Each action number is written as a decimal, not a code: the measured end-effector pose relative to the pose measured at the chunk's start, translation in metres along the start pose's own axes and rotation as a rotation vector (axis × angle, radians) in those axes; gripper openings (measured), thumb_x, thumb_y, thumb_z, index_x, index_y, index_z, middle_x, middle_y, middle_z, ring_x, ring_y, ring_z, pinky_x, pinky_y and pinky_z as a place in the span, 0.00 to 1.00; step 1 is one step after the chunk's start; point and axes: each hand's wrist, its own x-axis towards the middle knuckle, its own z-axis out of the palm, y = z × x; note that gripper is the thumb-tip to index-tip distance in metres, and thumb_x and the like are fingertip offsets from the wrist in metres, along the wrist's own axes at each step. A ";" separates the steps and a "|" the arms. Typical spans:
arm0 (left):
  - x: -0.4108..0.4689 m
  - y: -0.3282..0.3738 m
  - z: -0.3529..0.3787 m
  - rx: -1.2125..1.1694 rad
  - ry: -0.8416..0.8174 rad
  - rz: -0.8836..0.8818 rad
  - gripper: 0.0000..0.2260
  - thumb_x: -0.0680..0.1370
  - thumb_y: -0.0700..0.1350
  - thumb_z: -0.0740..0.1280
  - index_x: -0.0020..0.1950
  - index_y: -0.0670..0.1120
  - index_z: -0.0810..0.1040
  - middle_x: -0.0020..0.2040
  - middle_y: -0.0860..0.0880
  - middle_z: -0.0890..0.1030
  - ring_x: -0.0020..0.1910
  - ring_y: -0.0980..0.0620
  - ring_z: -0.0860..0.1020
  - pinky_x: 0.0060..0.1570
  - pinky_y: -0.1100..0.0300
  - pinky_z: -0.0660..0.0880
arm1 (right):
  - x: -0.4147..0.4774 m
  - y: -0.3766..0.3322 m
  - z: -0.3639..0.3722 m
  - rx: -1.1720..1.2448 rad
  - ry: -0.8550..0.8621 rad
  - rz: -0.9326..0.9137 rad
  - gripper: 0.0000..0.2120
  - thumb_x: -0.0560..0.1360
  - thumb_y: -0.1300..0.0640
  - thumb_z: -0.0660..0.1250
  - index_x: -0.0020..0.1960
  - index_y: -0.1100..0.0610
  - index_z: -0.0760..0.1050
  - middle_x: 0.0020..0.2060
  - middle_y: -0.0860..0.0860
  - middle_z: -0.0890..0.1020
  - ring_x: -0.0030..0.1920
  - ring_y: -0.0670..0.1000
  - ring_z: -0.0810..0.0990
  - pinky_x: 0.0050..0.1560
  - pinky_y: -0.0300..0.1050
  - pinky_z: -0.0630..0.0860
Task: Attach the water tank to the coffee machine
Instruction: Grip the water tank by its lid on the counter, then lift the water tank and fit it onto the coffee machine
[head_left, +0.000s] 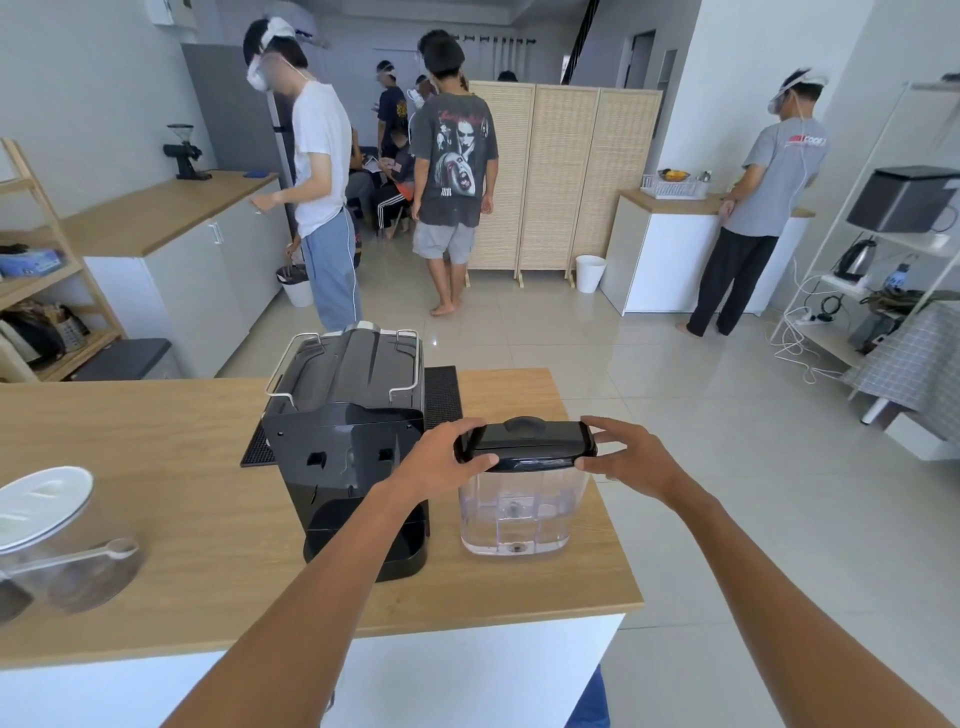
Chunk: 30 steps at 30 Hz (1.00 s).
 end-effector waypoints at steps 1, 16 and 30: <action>0.000 -0.001 0.002 -0.044 -0.005 -0.017 0.30 0.75 0.57 0.70 0.76 0.52 0.68 0.71 0.52 0.74 0.69 0.51 0.72 0.68 0.51 0.71 | -0.001 0.001 0.000 0.019 -0.002 0.005 0.35 0.68 0.51 0.81 0.72 0.42 0.75 0.57 0.45 0.84 0.48 0.42 0.85 0.42 0.36 0.81; -0.028 -0.001 0.074 -0.424 0.230 -0.424 0.41 0.76 0.70 0.56 0.81 0.50 0.49 0.81 0.48 0.57 0.79 0.45 0.58 0.74 0.48 0.58 | -0.028 0.009 0.060 0.330 0.139 0.001 0.23 0.79 0.38 0.64 0.62 0.14 0.58 0.61 0.31 0.76 0.68 0.46 0.74 0.67 0.50 0.75; -0.033 -0.018 0.090 -0.440 0.353 -0.240 0.42 0.74 0.57 0.71 0.81 0.53 0.50 0.79 0.53 0.62 0.78 0.53 0.59 0.75 0.51 0.61 | -0.019 0.042 0.081 0.283 0.181 -0.042 0.43 0.71 0.48 0.78 0.80 0.40 0.60 0.65 0.35 0.78 0.70 0.48 0.74 0.64 0.41 0.77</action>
